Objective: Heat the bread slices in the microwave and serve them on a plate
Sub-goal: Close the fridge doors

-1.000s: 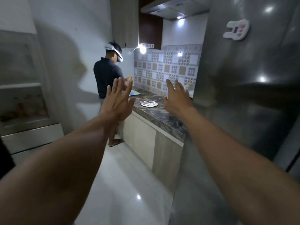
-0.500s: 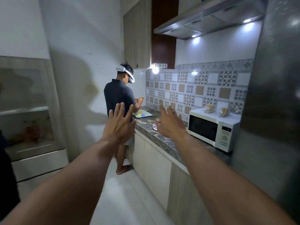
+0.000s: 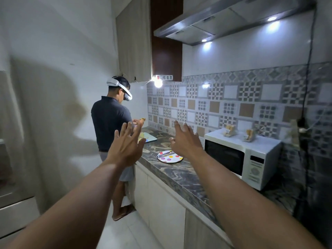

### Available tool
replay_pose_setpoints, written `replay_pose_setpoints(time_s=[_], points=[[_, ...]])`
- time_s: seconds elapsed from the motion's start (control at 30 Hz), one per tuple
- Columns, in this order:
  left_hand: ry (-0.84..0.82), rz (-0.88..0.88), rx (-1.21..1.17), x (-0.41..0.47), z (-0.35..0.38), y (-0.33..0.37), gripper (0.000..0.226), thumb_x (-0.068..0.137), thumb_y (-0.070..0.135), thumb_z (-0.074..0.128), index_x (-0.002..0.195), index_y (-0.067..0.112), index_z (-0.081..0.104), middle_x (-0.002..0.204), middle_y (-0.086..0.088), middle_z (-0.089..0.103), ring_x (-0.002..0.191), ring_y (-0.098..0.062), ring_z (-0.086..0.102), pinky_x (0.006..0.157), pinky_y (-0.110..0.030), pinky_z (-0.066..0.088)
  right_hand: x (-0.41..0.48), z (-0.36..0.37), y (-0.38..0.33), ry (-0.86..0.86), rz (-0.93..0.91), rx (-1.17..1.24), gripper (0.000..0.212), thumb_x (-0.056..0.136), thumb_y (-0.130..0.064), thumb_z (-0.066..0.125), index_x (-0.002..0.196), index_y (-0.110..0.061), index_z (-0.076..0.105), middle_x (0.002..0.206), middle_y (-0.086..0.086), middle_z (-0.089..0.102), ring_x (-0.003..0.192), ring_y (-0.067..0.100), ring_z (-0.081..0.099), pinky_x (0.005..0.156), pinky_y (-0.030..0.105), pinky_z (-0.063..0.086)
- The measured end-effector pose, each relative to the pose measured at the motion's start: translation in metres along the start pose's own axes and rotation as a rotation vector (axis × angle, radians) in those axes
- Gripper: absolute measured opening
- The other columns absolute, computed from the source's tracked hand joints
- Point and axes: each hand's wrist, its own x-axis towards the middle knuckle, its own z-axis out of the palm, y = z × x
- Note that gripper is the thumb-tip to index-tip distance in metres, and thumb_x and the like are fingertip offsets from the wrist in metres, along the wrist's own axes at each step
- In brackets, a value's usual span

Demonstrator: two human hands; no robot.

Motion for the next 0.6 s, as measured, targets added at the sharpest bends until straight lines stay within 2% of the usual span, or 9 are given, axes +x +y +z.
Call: replay_pose_setpoints(time_s=[0.1,0.17,0.23,0.37,0.47,0.6], points=[[0.002,0.072,-0.038,0.043,0.040,-0.006,0.062,0.104,0.049,0.023,0.160,0.031,0.005,0.167,-0.016,0.009,0.153,-0.038,0.010,0.118,-0.063,0.018,0.028,0.018,0.022,-0.022,0.060,-0.023,0.072,0.101,-0.037,0.046,0.159,-0.022,0.005,0.164,0.017,0.009,0.150,0.036,0.012,0.116,0.060,0.019],[0.013,0.122,-0.012,0.070,0.063,-0.004,0.066,0.101,0.054,0.018,0.160,0.025,0.010,0.166,-0.017,0.012,0.152,-0.039,0.012,0.117,-0.062,0.023,0.043,0.027,0.038,-0.024,0.107,-0.043,0.073,0.101,-0.035,0.046,0.159,-0.022,0.004,0.164,0.018,0.010,0.150,0.035,0.012,0.117,0.059,0.020],[-0.017,0.174,-0.040,0.100,0.082,0.006,0.066,0.103,0.052,0.022,0.160,0.021,0.013,0.167,-0.017,0.012,0.153,-0.037,0.008,0.120,-0.059,0.018,0.057,0.034,0.056,-0.009,0.163,-0.046,0.072,0.101,-0.034,0.045,0.159,-0.021,0.004,0.163,0.017,0.012,0.150,0.034,0.012,0.117,0.058,0.020],[-0.076,0.261,-0.149,0.148,0.113,0.035,0.062,0.106,0.048,0.024,0.161,0.026,0.005,0.168,-0.013,0.005,0.155,-0.030,-0.001,0.125,-0.050,0.004,0.076,0.039,0.097,0.010,0.302,-0.078,0.071,0.102,-0.036,0.042,0.159,-0.020,0.002,0.164,0.014,0.012,0.151,0.032,0.011,0.119,0.055,0.020],[-0.097,0.371,-0.212,0.184,0.140,0.061,0.062,0.105,0.050,0.022,0.161,0.028,0.005,0.168,-0.011,0.003,0.155,-0.028,-0.004,0.125,-0.051,0.003,0.080,0.041,0.131,0.040,0.444,-0.115,0.070,0.102,-0.038,0.040,0.159,-0.019,0.003,0.165,0.014,0.009,0.152,0.030,0.009,0.119,0.054,0.018],[-0.123,0.504,-0.293,0.215,0.174,0.111,0.062,0.105,0.050,0.024,0.161,0.027,0.010,0.168,-0.012,0.007,0.155,-0.030,-0.001,0.124,-0.050,0.005,0.071,0.040,0.172,0.060,0.587,-0.197,0.071,0.101,-0.035,0.042,0.159,-0.016,0.006,0.164,0.016,0.013,0.150,0.034,0.015,0.117,0.056,0.021]])
